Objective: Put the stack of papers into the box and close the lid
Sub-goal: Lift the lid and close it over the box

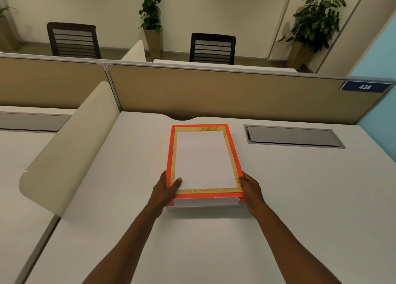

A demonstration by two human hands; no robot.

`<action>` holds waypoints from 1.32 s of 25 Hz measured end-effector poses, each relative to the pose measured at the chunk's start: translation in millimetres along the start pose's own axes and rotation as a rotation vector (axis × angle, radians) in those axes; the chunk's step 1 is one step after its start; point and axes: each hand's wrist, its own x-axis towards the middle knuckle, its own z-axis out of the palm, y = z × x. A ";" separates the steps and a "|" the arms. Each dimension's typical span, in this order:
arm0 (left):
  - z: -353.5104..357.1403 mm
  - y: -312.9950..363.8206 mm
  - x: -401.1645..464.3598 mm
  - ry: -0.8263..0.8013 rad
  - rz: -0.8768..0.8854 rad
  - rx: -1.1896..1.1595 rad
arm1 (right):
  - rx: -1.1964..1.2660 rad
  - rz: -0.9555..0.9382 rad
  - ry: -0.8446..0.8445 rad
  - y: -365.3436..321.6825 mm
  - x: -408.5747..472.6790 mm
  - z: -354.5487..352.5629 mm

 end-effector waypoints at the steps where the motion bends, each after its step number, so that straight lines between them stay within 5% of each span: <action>1: 0.3 -0.1 0.3 0.006 0.002 -0.014 | -0.007 -0.003 0.007 1.2 -0.4 0.7; 12: 8.4 -11.7 -3.0 0.028 0.023 0.025 | -0.049 0.033 0.025 15.7 -5.6 3.1; 17: -6.9 -2.4 18.8 0.076 -0.026 -0.019 | -0.253 -0.006 0.071 3.3 9.1 -2.7; 22: -8.6 11.2 45.5 0.009 0.011 -0.064 | -0.460 -0.090 -0.060 -17.6 24.8 5.0; 33: 1.8 20.0 80.2 0.081 0.074 0.032 | -0.523 -0.202 -0.032 -25.1 65.8 15.3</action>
